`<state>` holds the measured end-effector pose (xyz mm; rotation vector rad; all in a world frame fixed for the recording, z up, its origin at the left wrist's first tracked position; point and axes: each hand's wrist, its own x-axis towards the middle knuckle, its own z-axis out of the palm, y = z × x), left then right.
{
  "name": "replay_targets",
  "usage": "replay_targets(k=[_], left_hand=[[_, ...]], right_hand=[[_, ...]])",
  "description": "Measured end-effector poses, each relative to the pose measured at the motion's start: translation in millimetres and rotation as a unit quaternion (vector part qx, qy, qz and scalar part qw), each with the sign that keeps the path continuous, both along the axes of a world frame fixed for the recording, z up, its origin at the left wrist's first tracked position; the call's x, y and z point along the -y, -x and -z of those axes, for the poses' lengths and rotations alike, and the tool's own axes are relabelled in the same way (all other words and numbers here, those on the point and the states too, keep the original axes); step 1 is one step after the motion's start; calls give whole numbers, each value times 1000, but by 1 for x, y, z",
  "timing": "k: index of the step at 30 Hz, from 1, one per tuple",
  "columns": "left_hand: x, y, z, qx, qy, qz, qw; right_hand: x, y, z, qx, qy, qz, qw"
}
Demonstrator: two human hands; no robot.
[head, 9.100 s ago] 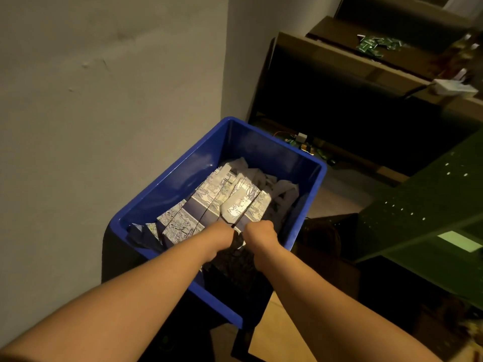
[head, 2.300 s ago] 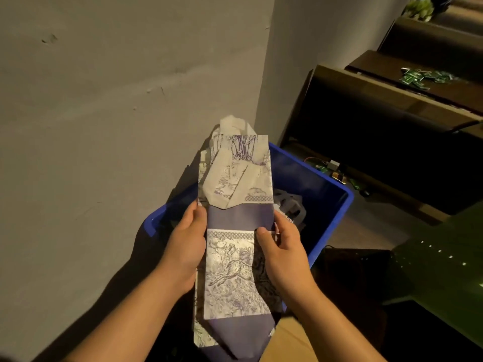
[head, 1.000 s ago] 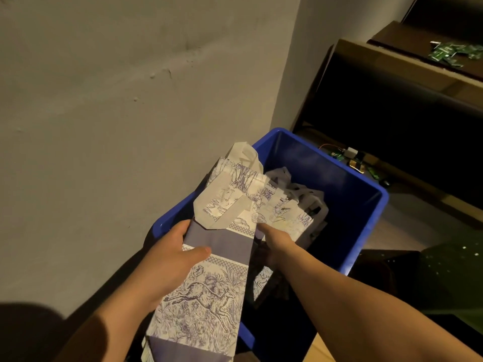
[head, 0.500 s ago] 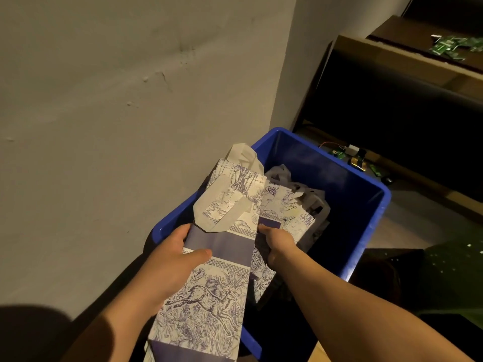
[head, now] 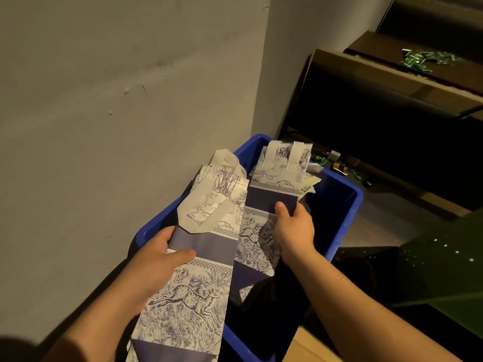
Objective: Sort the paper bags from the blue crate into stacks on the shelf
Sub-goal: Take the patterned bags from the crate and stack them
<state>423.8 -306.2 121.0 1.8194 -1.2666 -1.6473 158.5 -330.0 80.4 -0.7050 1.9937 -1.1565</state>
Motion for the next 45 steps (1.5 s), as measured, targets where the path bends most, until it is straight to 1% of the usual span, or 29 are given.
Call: replay_targets(k=[2, 5, 7, 9, 10, 12, 15, 17, 19, 21, 24, 29, 30, 32, 33, 35, 37, 40, 45], left_hand=[[-2, 2, -3, -6, 3, 0, 1000], [-3, 4, -9, -7, 14, -5, 1000], [-4, 6, -13, -4, 20, -8, 1000], [-7, 9, -16, 1, 24, -10, 1000], [-8, 11, -17, -1, 25, -9, 1000], [-10, 16, -18, -10, 28, -12, 999], [-13, 28, -25, -38, 49, -24, 998], [-15, 35, -28, -71, 66, -17, 995], [-19, 45, -35, -91, 72, 1, 993], [-20, 53, -38, -107, 64, -7, 992], [-24, 60, -44, -122, 78, -33, 989], [-33, 67, -45, -181, 56, -41, 981], [-35, 67, -45, -179, 50, -44, 982], [-36, 64, -42, -160, 68, -46, 984], [-36, 64, -42, -151, 79, -51, 984], [-35, 61, -42, -154, 92, -78, 981], [-35, 60, -43, -153, 97, -91, 979], [-36, 61, -43, -156, 106, -99, 977], [-37, 69, -41, -146, 144, -98, 974]], right_hand=[[-6, 19, -16, 0, 29, -23, 999], [-15, 49, -35, -27, 64, -61, 996], [-21, 66, -46, -37, 88, -68, 993], [-25, 79, -54, -22, 101, -70, 992], [-28, 84, -58, 1, 100, -73, 992], [-34, 86, -65, 75, 88, -85, 990], [-43, 76, -68, 165, 96, -107, 976], [-50, 64, -69, 201, 104, -107, 968], [-56, 52, -72, 213, 111, -107, 965], [-59, 43, -73, 204, 115, -115, 965], [-64, 34, -74, 155, 123, -132, 971], [-68, 30, -75, 146, 114, -129, 974], [-69, 31, -74, 135, 114, -124, 976], [-72, 33, -72, 115, 114, -109, 981], [-74, 34, -71, 115, 112, -99, 982], [-80, 33, -72, 143, 108, -85, 980], [-85, 31, -72, 165, 107, -91, 976], [-92, 25, -74, 174, 102, -114, 973], [-96, 16, -70, 126, 91, -133, 979]])
